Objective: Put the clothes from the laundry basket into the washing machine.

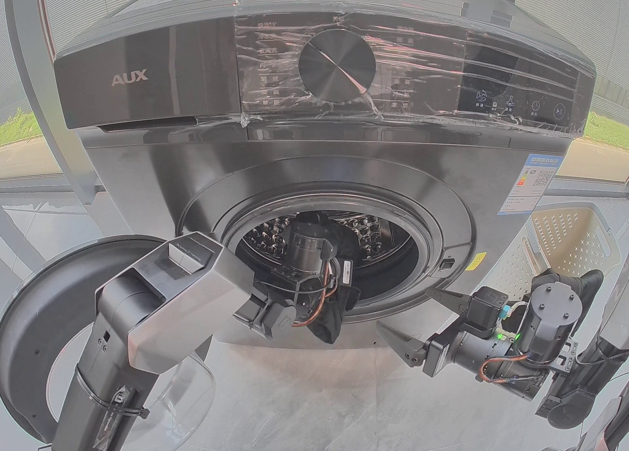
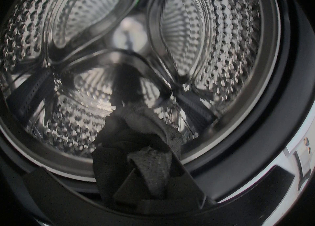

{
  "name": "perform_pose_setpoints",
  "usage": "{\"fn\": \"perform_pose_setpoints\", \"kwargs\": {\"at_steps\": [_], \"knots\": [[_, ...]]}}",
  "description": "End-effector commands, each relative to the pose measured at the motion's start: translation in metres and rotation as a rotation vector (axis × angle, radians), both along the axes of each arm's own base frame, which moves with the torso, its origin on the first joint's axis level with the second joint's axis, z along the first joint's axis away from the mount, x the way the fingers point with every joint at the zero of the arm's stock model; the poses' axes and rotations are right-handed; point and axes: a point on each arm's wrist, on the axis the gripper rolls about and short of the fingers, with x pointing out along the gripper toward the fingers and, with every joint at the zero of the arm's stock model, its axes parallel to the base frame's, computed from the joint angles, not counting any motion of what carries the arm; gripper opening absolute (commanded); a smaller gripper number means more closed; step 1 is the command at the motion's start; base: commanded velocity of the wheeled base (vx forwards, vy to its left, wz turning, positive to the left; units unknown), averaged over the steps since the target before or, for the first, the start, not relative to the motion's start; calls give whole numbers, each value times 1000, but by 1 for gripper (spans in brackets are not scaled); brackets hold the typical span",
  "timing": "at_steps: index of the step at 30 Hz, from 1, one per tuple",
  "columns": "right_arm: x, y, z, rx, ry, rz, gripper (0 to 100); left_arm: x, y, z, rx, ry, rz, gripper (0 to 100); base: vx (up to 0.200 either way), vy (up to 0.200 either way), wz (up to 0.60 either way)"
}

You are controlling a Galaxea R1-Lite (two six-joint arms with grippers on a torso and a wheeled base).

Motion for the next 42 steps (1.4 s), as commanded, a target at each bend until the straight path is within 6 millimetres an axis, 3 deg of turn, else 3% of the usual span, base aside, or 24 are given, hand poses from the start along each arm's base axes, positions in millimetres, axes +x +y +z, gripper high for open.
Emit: {"fn": "perform_pose_setpoints", "kwargs": {"at_steps": [1,4,9,10,18,27,33,39,40,42], "knots": [[-1,0,4,10,-12,0,100,17,3,23,-68,-99,42,0,0,0,0],[0,0,3,9,-11,-1,100,27,7,39,-116,-157,73,0,0,0,0],[-1,0,3,8,-10,0,100,25,8,37,-112,-147,75,0,0,0,0],[-1,0,3,8,-10,0,100,25,9,37,-110,-144,75,100,0,0,0],[-1,-1,2,5,-6,0,100,2,3,31,-67,-84,40,100,0,0,0],[-1,-1,2,5,-6,-1,100,-21,3,-4,29,30,-8,100,0,0,0],[-1,-1,2,5,-6,0,100,-16,6,-26,57,56,0,100,0,0,0],[-1,-1,2,5,-4,0,100,-8,9,-35,66,59,13,100,0,0,0],[-1,-1,1,4,-3,0,100,-9,9,-36,70,62,11,0,0,0,0],[-1,-1,2,5,-4,0,100,-8,8,-37,68,63,12,0,0,0,0]]}}
